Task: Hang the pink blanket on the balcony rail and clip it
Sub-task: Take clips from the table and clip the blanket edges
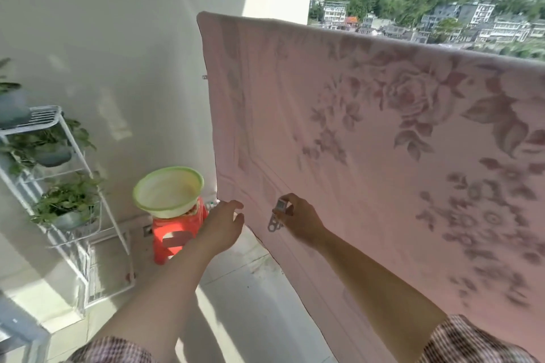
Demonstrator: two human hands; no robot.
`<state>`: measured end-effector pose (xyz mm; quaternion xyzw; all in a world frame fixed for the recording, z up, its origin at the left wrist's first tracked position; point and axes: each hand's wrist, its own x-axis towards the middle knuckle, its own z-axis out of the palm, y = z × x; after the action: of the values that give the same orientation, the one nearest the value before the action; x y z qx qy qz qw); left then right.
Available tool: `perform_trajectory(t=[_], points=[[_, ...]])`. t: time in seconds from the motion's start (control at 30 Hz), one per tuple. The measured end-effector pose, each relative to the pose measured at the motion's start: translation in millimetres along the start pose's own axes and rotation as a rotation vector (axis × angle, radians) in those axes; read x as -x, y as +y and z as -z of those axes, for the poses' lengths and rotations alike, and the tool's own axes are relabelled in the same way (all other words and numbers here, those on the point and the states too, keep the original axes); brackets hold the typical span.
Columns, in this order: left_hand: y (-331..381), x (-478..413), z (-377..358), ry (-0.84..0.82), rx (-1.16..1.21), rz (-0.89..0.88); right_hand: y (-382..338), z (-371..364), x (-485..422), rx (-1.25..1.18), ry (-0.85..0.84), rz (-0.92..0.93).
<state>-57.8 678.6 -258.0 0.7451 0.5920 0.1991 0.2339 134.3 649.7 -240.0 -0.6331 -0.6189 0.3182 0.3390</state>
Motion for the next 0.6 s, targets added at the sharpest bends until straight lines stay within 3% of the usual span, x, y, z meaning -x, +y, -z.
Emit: perform_trajectory(t=[0.4,0.6], points=[[-96,-195,59,0.056,0.296,0.105,-51,-66,-237,-0.313,0.008,-0.103],[-136,-314,86,0.07,0.609,0.246,-69,-91,-375,-0.396,-0.065,-0.112]])
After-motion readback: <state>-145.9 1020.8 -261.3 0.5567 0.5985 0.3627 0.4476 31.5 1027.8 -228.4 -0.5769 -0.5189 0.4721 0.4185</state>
